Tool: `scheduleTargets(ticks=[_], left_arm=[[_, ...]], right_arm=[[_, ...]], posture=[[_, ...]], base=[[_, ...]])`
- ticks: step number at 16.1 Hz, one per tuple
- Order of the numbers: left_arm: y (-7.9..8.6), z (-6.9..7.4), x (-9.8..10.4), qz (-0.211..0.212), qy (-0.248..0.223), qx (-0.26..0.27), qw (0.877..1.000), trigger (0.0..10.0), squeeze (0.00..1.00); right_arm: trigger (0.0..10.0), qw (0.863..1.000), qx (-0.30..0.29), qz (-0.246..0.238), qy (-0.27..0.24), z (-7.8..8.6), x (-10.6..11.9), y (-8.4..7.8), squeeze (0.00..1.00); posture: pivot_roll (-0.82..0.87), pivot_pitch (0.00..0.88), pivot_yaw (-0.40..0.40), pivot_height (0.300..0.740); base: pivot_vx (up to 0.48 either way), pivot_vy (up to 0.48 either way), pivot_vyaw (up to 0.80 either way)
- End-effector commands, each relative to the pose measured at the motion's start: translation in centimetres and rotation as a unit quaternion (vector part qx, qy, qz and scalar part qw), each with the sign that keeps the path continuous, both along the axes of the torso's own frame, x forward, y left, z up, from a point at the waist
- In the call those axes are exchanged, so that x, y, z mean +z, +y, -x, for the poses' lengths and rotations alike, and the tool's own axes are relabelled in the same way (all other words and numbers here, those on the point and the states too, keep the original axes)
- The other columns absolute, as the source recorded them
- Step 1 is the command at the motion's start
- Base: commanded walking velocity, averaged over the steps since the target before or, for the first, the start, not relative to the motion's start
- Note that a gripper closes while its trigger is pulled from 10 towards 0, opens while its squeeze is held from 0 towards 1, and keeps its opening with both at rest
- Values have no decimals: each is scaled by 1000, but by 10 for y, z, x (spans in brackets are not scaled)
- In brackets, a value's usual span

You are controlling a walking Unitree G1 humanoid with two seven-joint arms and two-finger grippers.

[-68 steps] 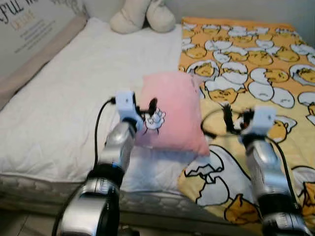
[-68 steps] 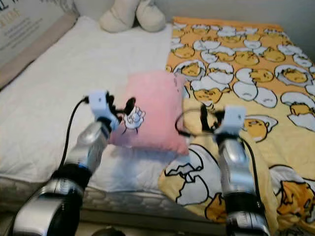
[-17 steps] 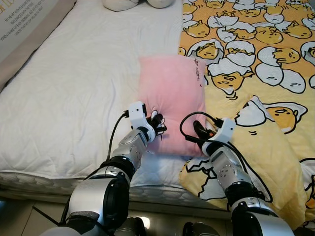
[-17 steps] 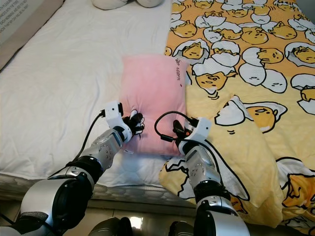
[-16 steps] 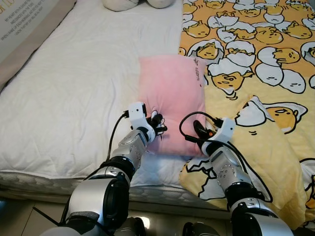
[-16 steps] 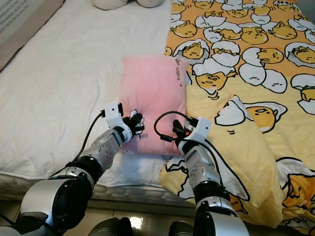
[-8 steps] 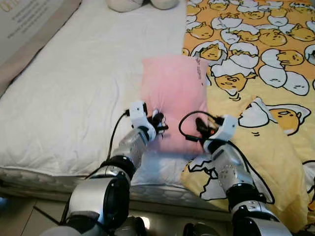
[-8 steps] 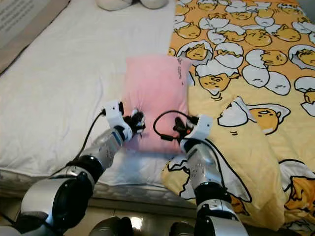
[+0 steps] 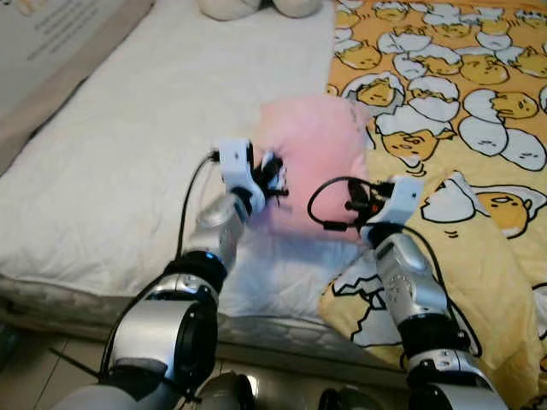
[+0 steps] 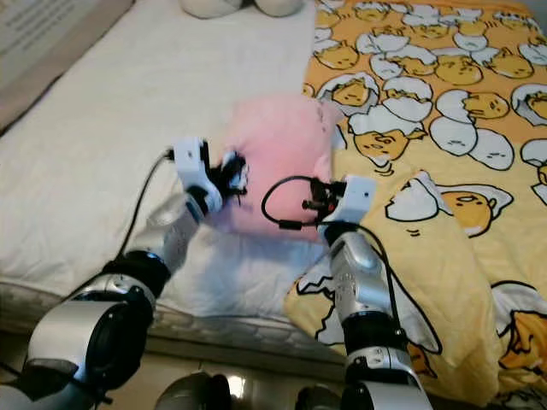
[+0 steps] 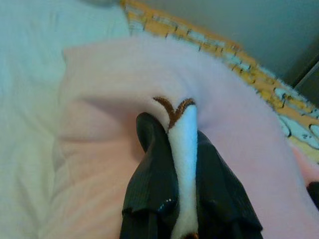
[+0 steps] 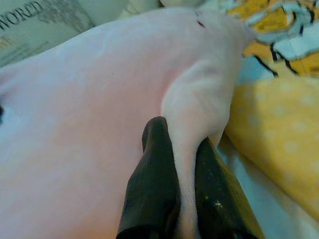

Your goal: Clean up the room

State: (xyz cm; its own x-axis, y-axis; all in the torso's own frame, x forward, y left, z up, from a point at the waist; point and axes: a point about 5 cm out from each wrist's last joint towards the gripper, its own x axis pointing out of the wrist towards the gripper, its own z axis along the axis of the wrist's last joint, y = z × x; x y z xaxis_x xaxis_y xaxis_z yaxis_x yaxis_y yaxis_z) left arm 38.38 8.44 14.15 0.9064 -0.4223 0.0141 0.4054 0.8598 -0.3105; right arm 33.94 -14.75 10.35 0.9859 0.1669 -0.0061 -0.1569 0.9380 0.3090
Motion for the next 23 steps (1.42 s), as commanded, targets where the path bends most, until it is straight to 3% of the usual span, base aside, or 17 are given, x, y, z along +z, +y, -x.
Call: scheduleTargets(ticks=[1,5,9,13,16,19,23], left_arm=[[14,-10,32,-1,-62,18,998,0,0],[26,-10,45,-9,-95,28,995,0,0],[28,-7,45,-26,-105,34,994,0,0],[29,2,29,-53,-100,32,993,0,0],[20,11,11,-68,-84,11,994,0,0],[11,15,7,-60,-76,-1,995,0,0],[7,16,5,-70,-73,-9,995,0,0]], right_arm=[[0,999,-31,6,-32,-3,14,-13,0],[0,998,-42,18,-48,-5,24,-19,0],[0,993,-64,41,-92,-10,52,-33,0],[0,992,-66,69,-85,-1,41,-30,0],[0,991,-69,83,-75,5,32,-29,0],[0,990,-72,90,-76,6,31,-30,0],[0,990,-75,97,-69,8,27,-32,0]], posture=[[-55,0,23,730],[-58,0,22,730],[-59,0,19,730],[-65,0,25,730],[-82,0,42,730],[-92,0,46,730],[-94,0,50,730]], base=[[0,0,0],[0,0,0],[0,0,0],[0,0,0],[0,0,0],[0,0,0],[0,448,0]])
